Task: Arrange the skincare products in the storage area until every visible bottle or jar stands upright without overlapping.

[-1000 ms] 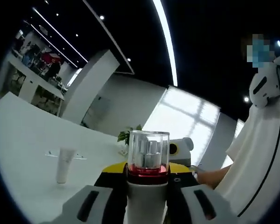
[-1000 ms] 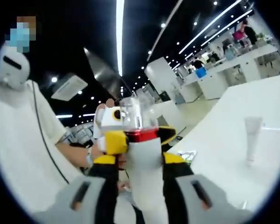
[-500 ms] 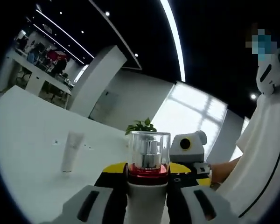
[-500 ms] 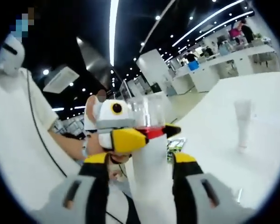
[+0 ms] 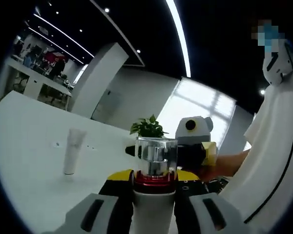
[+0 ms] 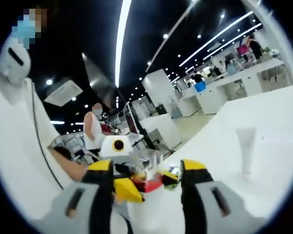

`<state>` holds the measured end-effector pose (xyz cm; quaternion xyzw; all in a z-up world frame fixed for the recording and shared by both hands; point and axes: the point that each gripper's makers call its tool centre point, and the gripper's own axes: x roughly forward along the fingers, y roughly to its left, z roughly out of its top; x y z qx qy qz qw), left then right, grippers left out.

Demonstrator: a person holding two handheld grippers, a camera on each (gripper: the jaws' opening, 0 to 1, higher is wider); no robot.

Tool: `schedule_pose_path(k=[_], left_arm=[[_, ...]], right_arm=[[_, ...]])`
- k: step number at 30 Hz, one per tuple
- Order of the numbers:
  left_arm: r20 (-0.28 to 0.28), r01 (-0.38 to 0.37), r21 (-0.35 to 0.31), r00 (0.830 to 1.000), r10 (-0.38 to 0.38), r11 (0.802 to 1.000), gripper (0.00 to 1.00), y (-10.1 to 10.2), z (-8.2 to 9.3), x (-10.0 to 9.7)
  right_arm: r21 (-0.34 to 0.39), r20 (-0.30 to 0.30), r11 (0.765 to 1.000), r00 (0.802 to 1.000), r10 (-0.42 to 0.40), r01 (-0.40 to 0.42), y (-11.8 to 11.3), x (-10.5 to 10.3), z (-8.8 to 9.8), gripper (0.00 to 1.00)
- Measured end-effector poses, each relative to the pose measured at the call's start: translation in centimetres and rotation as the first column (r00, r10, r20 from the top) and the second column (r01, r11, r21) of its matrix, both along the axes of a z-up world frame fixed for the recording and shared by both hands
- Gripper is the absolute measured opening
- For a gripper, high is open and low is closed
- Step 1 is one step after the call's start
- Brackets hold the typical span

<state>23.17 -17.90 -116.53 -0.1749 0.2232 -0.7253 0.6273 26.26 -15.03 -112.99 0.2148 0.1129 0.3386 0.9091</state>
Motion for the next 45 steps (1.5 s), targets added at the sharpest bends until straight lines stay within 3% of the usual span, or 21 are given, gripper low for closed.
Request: schedule_pose_path(k=[5, 7, 9, 14, 19, 23, 26, 30, 36, 39, 45], left_arm=[[0.028, 0.009, 0.014, 1.0, -0.009, 1.0, 0.29, 0.2, -0.3, -0.6], [0.033, 0.016, 0.019, 0.999, -0.016, 1.0, 0.29, 0.2, -0.5, -0.9], [0.037, 0.018, 0.02, 0.999, -0.019, 1.0, 0.29, 0.3, -0.6, -1.1], [0.06, 0.03, 0.019, 0.998, -0.031, 0.999, 0.3, 0.3, -0.7, -1.6], [0.1, 0.045, 0.017, 0.994, -0.047, 0.999, 0.31, 0.3, -0.8, -2.2], [0.102, 0.035, 0.018, 0.994, -0.037, 0.999, 0.32, 0.2, -0.8, -2.2], [0.12, 0.01, 0.017, 0.993, -0.012, 1.0, 0.33, 0.1, -0.8, -1.9], [0.07, -0.007, 0.071, 0.998, 0.002, 0.997, 0.38, 0.4, -1.8, -1.7], [0.101, -0.063, 0.116, 0.994, 0.052, 0.991, 0.41, 0.8, -3.0, -1.3], [0.114, -0.106, 0.149, 0.989, 0.09, 0.983, 0.52, 1.1, -3.7, -0.9], [0.12, -0.161, 0.167, 0.982, 0.142, 0.973, 0.58, 2.5, -4.1, -0.4]], right_arm=[[-0.046, -0.014, 0.998, 0.999, 0.046, -0.046, 1.3, 0.0, -0.9, 0.42], [-0.101, 0.005, 0.994, 0.999, 0.046, -0.045, 1.3, -0.1, -1.1, 0.35], [-0.091, -0.005, 0.993, 0.997, 0.079, -0.079, 1.9, -0.6, -1.0, 0.31], [-0.115, -0.032, 0.992, 0.998, 0.054, -0.057, 1.6, -0.8, -1.2, 0.29], [-0.205, -0.007, 0.976, 0.998, 0.068, -0.068, 1.9, -1.5, -1.2, 0.28], [-0.227, 0.0, 0.972, 0.998, 0.06, -0.059, 1.9, -1.5, -1.3, 0.28], [-0.255, 0.012, 0.966, 0.999, 0.052, -0.047, 2.0, -1.4, -1.2, 0.28], [-0.271, 0.019, 0.962, 0.999, 0.045, -0.038, 1.9, -1.2, -1.3, 0.27], [-0.288, 0.026, 0.957, 0.999, 0.022, -0.014, 1.3, -0.8, -1.5, 0.28], [-0.3, 0.026, 0.954, 0.999, 0.02, -0.011, 1.0, -0.6, -1.8, 0.28], [-0.325, 0.029, 0.946, 0.999, 0.031, -0.019, 0.7, -0.1, -2.4, 0.28]])
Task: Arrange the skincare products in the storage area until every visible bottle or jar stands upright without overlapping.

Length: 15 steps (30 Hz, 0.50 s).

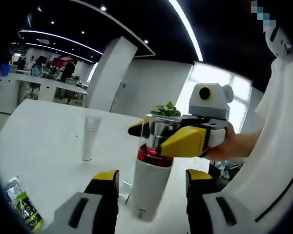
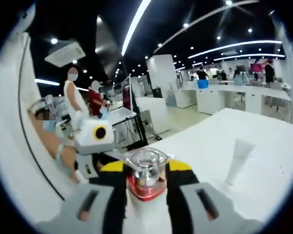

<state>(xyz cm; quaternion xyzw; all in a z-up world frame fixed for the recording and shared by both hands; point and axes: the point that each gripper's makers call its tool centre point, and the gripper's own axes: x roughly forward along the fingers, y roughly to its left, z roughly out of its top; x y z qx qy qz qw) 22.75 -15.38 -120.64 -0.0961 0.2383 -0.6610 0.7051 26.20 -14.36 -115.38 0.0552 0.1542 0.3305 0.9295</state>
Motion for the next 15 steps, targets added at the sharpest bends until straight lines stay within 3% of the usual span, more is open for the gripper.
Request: schedule_pose_path(k=[8, 10, 15], left_arm=[[-0.008, -0.081, 0.053, 0.997, 0.082, 0.995, 0.58, 2.6, -1.1, 0.3], [-0.005, -0.114, 0.051, 0.993, 0.114, 0.992, 0.54, 3.3, -0.9, 0.3], [-0.024, -0.166, 0.067, 0.986, 0.168, 0.984, 0.54, 4.2, -0.7, 0.2]], right_arm=[[-0.07, 0.037, 0.997, 0.999, 0.029, -0.026, -0.4, 0.7, -0.3, 0.28], [-0.128, 0.073, 0.991, 0.997, 0.033, -0.023, -0.6, 1.0, -0.2, 0.28], [-0.124, 0.081, 0.992, 0.996, 0.022, -0.012, -1.5, 1.9, -0.2, 0.28]])
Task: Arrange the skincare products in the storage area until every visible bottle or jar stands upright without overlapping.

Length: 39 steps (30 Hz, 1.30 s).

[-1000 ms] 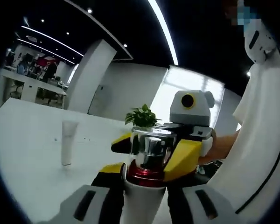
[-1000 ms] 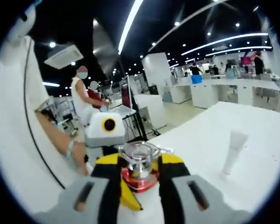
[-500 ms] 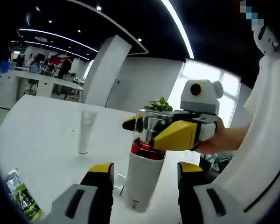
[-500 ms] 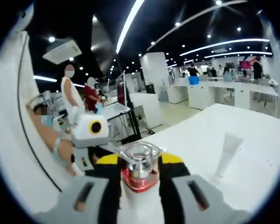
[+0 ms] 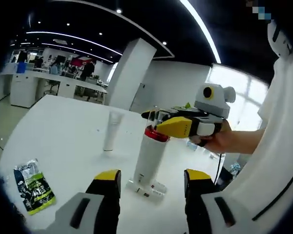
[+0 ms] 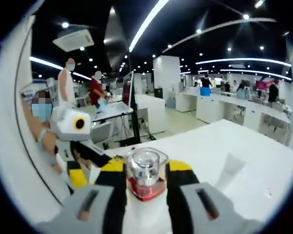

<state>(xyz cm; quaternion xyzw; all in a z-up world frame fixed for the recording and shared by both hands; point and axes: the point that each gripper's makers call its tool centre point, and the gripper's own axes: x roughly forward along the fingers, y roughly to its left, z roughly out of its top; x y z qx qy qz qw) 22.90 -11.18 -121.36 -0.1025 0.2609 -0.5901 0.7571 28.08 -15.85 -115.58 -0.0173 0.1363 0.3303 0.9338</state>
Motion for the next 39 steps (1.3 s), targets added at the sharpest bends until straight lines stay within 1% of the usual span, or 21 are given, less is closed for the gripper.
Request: schedule_pose_path(k=[6, 11, 15, 20, 22, 34, 39], left_arm=[[-0.009, -0.05, 0.034, 0.999, 0.05, 0.998, 0.55, 0.9, -0.4, -0.5], [-0.015, -0.095, 0.046, 0.995, 0.096, 0.994, 0.55, 2.0, -0.3, -1.2], [-0.019, -0.135, 0.061, 0.99, 0.136, 0.989, 0.55, 2.8, -0.6, -1.5], [-0.023, -0.181, 0.063, 0.983, 0.183, 0.981, 0.55, 3.5, -0.5, -1.3], [-0.024, -0.195, 0.066, 0.98, 0.197, 0.979, 0.55, 3.6, -0.5, -1.2], [-0.029, -0.255, 0.071, 0.966, 0.258, 0.964, 0.55, 4.5, -0.4, -0.7], [-0.042, -0.278, 0.073, 0.959, 0.281, 0.958, 0.55, 5.0, -0.6, -0.7]], right_arm=[[0.002, -0.005, 1.0, 1.0, -0.019, 0.019, -1.3, 1.1, -0.5, 0.28], [-0.004, -0.005, 0.999, 0.999, -0.04, 0.04, -3.1, 2.2, -1.0, 0.28], [-0.002, -0.007, 0.997, 0.997, -0.073, 0.073, -4.8, 3.1, -1.3, 0.28], [-0.008, -0.01, 0.995, 0.995, -0.098, 0.098, -6.4, 4.0, -1.6, 0.28], [-0.01, -0.01, 0.994, 0.994, -0.106, 0.106, -6.8, 4.1, -1.5, 0.28], [-0.031, -0.027, 0.985, 0.985, -0.168, 0.167, -9.8, 5.6, -2.8, 0.28], [-0.04, -0.037, 0.98, 0.979, -0.199, 0.197, -11.2, 6.2, -3.3, 0.28]])
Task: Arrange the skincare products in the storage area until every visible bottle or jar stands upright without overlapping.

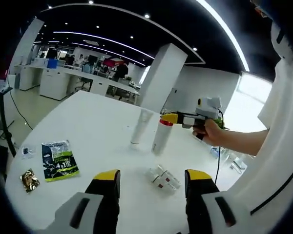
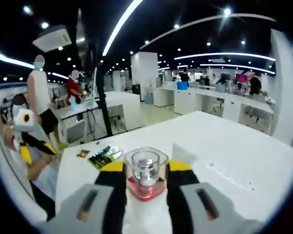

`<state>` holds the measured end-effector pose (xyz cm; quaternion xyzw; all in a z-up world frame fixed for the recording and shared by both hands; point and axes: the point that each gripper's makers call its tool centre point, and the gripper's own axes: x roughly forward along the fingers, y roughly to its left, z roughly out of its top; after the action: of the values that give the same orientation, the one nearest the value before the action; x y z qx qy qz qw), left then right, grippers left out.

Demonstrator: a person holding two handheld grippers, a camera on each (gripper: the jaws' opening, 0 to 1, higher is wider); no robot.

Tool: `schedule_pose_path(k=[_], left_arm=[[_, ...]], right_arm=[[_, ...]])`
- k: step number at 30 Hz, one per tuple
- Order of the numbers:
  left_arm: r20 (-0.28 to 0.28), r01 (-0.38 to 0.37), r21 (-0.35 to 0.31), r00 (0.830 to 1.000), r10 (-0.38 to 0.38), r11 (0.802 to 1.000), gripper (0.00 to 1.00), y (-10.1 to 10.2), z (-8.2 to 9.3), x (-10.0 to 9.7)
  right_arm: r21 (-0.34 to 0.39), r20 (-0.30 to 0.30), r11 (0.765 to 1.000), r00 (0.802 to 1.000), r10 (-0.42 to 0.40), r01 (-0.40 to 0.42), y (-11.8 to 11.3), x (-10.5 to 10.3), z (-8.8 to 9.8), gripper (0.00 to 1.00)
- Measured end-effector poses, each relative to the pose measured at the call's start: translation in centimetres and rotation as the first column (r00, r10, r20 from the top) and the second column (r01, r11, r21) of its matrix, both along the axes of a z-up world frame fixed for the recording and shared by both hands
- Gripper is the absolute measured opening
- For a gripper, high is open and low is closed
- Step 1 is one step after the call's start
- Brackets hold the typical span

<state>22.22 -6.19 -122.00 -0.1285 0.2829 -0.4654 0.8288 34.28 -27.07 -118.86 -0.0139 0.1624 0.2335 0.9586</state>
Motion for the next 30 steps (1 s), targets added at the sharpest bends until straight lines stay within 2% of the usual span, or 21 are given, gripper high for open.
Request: schedule_pose_path(k=[15, 24, 30], left_arm=[[-0.016, -0.028, 0.019, 0.999, 0.028, 0.999, 0.54, 0.4, -0.6, -0.4], [-0.014, -0.024, 0.03, 1.0, 0.025, 0.999, 0.54, 0.2, -0.6, -0.5], [-0.013, -0.035, 0.033, 0.999, 0.035, 0.999, 0.54, 0.3, -0.6, -0.6]], right_arm=[[-0.039, -0.037, 0.998, 0.998, -0.052, 0.05, -2.7, 0.4, -2.3, 0.28], [-0.068, -0.078, 0.995, 0.994, -0.072, 0.067, -4.2, 0.8, -5.1, 0.28], [-0.077, -0.094, 0.995, 0.993, -0.074, 0.067, -5.0, 1.1, -6.1, 0.28]])
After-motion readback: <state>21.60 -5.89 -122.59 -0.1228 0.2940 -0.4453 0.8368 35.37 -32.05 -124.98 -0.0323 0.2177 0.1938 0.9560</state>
